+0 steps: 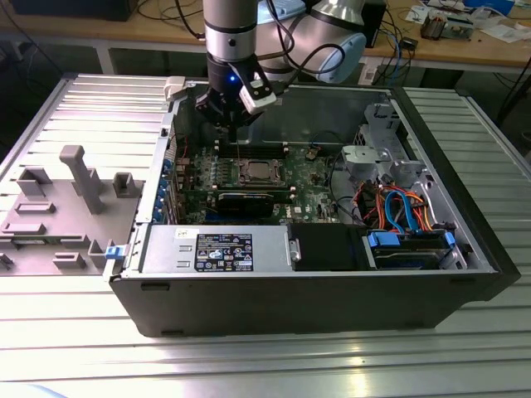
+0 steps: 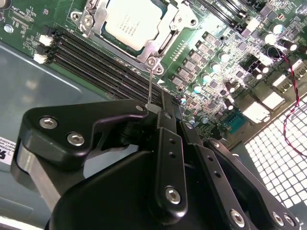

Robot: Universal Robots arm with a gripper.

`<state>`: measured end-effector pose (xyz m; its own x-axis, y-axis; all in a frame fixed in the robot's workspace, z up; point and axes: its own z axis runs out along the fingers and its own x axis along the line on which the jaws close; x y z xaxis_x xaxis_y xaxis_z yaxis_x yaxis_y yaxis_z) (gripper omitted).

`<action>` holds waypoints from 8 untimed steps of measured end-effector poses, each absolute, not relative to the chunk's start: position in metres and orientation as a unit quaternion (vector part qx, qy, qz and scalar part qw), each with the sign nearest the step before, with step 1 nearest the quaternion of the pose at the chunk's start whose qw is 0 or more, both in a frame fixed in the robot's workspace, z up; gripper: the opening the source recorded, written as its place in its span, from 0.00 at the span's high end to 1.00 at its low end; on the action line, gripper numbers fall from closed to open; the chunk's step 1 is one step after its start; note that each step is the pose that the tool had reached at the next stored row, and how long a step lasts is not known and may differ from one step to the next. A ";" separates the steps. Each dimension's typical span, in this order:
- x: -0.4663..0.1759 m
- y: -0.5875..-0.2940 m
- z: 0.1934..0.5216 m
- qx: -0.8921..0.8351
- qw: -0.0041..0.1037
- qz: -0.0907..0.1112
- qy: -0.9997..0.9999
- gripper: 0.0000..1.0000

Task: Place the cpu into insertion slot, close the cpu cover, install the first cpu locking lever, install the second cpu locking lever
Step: 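Install the first cpu locking lever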

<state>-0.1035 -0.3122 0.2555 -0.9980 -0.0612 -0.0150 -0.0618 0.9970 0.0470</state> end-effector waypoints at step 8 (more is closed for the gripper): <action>-0.100 -0.312 0.255 -0.031 0.007 0.024 0.999 0.89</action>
<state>-0.1002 -0.3121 0.2555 -0.9980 -0.0612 -0.0150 -0.0619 0.9970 0.0469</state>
